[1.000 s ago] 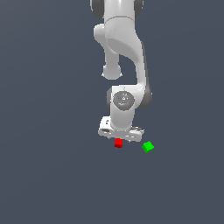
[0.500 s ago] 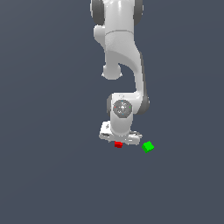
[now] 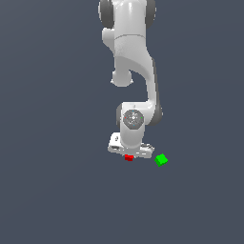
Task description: Stack the red cube on top of the green cube.
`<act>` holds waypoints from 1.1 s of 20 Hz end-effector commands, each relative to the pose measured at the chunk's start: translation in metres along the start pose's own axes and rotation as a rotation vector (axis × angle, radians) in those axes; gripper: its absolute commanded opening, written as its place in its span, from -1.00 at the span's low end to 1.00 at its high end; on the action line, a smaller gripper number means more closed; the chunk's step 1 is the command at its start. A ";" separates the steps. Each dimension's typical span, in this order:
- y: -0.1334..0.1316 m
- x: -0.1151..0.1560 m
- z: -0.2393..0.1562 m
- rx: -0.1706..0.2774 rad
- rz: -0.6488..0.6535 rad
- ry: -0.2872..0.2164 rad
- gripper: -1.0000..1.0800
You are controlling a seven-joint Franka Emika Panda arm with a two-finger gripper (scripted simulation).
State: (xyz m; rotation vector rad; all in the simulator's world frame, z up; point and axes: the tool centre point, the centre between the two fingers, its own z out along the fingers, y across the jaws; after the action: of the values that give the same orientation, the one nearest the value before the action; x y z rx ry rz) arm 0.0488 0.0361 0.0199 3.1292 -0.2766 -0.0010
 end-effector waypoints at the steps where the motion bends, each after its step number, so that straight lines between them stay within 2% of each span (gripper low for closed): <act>1: 0.000 0.000 0.000 0.000 0.000 0.001 -1.00; 10: 0.000 0.000 -0.011 0.000 0.000 0.000 -1.00; 22: 0.000 -0.001 -0.084 0.000 0.000 0.000 -1.00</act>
State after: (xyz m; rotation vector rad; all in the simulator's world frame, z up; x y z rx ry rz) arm 0.0476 0.0361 0.0956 3.1293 -0.2766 0.0003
